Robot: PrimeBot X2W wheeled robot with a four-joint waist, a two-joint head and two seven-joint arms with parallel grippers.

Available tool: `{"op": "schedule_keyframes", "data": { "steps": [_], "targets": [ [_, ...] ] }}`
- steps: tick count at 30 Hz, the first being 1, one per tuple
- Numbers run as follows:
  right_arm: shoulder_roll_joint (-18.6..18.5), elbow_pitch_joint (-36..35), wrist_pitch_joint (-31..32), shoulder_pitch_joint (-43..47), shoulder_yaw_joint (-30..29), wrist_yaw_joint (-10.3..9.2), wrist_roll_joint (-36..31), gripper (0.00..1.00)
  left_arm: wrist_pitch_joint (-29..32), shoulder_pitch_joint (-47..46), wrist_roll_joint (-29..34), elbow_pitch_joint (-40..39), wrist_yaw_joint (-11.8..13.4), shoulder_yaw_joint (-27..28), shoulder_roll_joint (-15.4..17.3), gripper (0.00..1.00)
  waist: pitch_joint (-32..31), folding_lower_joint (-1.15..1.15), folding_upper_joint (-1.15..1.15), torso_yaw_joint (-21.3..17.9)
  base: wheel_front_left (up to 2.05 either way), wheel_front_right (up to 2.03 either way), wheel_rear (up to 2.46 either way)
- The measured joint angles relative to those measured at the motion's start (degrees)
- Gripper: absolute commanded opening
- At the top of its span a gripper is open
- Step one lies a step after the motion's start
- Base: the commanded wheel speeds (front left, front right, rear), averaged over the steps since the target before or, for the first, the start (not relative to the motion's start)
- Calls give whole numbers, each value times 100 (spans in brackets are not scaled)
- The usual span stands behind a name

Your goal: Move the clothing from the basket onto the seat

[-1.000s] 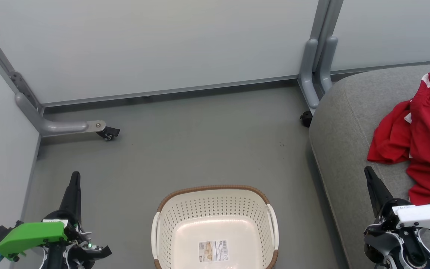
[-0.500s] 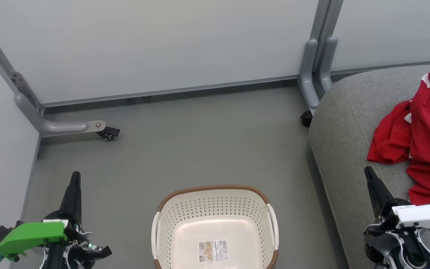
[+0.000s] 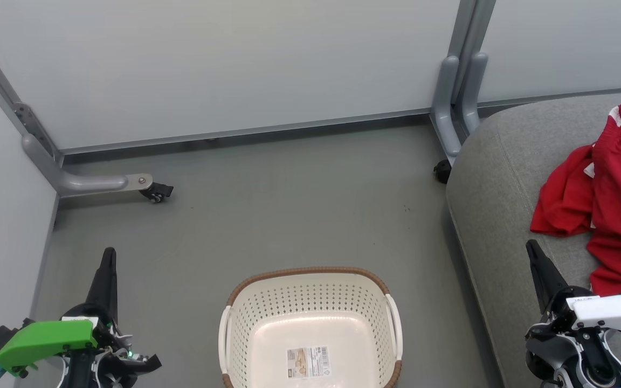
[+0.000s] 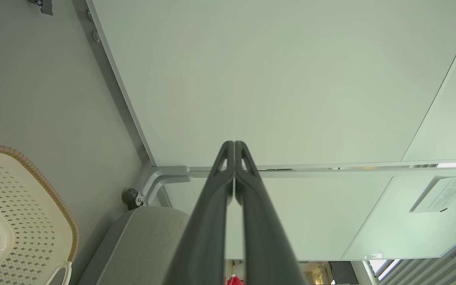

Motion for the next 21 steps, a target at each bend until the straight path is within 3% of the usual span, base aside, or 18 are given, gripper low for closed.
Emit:
{"op": "schedule_keyframes", "data": {
  "steps": [21],
  "targets": [
    [14, 1, 25, -2, -25, 0, -12, 0, 9, -1, 18, 0, 0, 21, -14, 0, 0, 0, 0, 0, 0, 0, 0]
  ]
}}
